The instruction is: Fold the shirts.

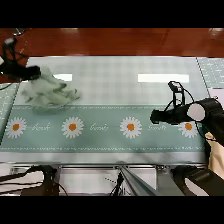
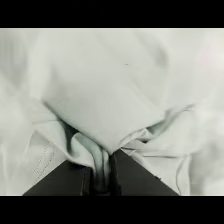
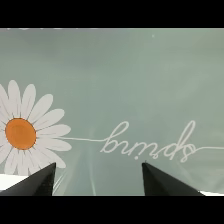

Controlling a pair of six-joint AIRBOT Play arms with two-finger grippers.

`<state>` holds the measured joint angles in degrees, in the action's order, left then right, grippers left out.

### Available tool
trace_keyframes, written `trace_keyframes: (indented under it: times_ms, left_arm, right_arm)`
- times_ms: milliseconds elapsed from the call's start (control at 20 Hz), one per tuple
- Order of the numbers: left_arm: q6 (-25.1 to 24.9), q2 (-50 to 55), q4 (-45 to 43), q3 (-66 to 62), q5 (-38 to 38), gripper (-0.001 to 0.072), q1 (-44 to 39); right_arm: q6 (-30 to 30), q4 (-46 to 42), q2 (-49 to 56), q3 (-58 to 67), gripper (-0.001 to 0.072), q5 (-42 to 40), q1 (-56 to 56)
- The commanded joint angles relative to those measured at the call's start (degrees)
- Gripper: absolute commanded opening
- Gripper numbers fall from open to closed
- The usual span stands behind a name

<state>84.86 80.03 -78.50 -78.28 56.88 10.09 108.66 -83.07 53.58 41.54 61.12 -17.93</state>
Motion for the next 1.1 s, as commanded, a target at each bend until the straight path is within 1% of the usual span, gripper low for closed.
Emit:
trace_keyframes:
  times_ms: [0, 100, 200, 350, 450, 600, 700, 800, 850, 950, 1050]
  left_arm:
    - [-3.6, -11.5, 17.3, -1.9, -11.6, 0.0035, -1.2]
    - [-8.7, -18.5, 27.1, -2.5, -16.5, 0.0035, -2.8]
    - [-12.8, -24.3, 33.8, -3.8, -17.7, 0.0035, -5.1]
    - [-16.2, -30.9, 38.1, -4.0, -18.3, 0.0035, -11.4]
    - [-16.3, -33.5, 38.1, -3.9, -18.9, 0.0035, -16.7]
    - [-16.1, -34.2, 38.3, -2.8, -19.1, 0.0035, -28.3]
    - [-16.1, -34.2, 38.2, 1.6, -19.1, 0.0035, -37.3]
    - [-16.0, -34.4, 38.2, 9.1, -18.8, 0.0035, -44.1]
    - [-15.3, -34.4, 37.9, 13.7, -18.9, 0.0035, -46.1]
    - [-12.2, -34.4, 35.0, 23.1, -19.0, 0.0035, -46.5]
    - [-8.6, -33.7, 33.0, 32.4, -18.8, 0.0035, -45.8]
  right_arm:
    - [0.2, 0.1, -0.1, 0.0, 0.0623, -0.1, 0.0]
    - [0.4, 0.2, -0.1, 0.1, 0.0622, -0.1, 0.0]
    - [0.6, 0.3, -0.1, 0.1, 0.0622, -0.3, 0.0]
    - [0.5, 0.3, -0.1, 0.1, 0.0623, -0.7, -0.1]
    - [0.5, 0.2, -0.1, 0.1, 0.0622, -1.4, -0.9]
    - [0.9, 0.1, -0.1, 0.1, 0.0623, -2.9, -2.3]
    - [1.7, -0.7, -0.1, 0.1, 0.0622, -3.1, -2.4]
    - [5.2, -6.0, -0.1, 0.1, 0.0623, -2.5, -2.4]
    - [7.2, -8.9, -0.1, 0.1, 0.0623, -1.9, -2.4]
    - [10.6, -14.5, -0.1, 0.1, 0.0623, 0.0, -2.4]
    - [11.1, -15.6, -0.1, 0.1, 0.0623, 0.6, -2.4]
